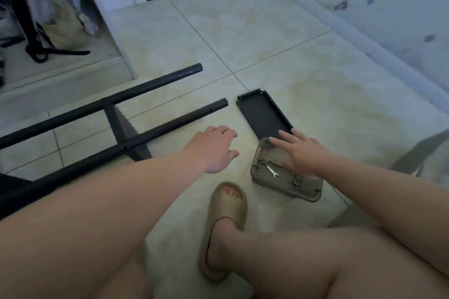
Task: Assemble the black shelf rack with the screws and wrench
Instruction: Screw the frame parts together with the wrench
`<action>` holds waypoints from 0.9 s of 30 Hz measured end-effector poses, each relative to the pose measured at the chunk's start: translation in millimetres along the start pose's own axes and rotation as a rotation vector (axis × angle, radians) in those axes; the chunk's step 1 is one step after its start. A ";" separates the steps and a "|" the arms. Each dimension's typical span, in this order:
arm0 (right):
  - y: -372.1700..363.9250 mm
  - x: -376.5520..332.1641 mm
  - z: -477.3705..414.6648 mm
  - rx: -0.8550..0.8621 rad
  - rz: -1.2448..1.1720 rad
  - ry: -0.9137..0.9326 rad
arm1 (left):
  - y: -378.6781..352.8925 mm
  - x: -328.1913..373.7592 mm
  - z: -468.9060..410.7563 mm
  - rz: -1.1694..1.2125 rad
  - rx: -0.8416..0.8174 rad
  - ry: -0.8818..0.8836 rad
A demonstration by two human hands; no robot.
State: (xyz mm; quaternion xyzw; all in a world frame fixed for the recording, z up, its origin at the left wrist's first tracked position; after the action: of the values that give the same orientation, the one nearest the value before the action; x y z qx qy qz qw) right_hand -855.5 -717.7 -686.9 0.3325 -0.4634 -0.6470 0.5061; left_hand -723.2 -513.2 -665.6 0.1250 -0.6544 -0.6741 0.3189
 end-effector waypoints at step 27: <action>-203.7 47.5 -117.7 -0.056 -0.179 -0.135 | -201.8 16.7 -67.6 0.743 -0.328 0.430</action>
State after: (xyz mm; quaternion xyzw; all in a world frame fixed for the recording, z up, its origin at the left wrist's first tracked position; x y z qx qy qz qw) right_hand -832.9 -782.5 -916.9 0.3139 -0.4465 -0.7231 0.4233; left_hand -750.1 -589.5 -863.1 -0.0332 -0.4586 -0.5677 0.6829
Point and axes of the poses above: each hand's wrist, its own z-axis away from the middle knuckle, its own y-axis out of the back of the hand, x = y × z, the point moved 3 cm from there along -z, towards the middle knuckle, and after that the axes turned 15 degrees about x, right-handed, at the moved point
